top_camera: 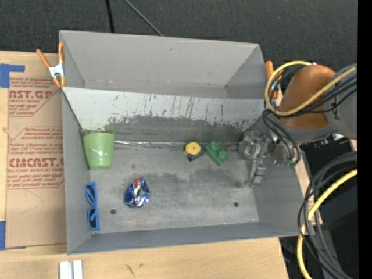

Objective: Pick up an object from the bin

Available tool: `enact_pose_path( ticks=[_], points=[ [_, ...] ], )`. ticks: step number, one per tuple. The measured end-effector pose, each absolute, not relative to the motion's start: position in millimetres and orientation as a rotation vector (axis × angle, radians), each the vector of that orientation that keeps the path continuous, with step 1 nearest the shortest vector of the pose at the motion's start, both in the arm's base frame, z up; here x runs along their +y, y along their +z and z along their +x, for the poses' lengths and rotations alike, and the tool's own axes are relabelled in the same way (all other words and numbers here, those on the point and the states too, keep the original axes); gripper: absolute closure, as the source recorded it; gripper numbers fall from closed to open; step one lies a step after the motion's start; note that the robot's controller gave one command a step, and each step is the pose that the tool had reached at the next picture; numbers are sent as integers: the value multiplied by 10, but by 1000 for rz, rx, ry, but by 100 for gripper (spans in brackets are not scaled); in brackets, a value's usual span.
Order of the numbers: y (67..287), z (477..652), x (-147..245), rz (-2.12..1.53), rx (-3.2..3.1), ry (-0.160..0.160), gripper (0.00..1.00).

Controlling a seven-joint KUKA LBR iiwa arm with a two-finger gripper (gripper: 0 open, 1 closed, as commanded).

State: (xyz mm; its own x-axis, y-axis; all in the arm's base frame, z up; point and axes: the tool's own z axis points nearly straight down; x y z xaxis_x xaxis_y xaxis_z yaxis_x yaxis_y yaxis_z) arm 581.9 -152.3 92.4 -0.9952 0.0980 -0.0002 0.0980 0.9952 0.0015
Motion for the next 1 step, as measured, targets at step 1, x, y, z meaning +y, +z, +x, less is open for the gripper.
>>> enact_pose_path(
  ticks=[1],
  points=[
    [730,5925,-842,268,3130,7,0]
  ],
)
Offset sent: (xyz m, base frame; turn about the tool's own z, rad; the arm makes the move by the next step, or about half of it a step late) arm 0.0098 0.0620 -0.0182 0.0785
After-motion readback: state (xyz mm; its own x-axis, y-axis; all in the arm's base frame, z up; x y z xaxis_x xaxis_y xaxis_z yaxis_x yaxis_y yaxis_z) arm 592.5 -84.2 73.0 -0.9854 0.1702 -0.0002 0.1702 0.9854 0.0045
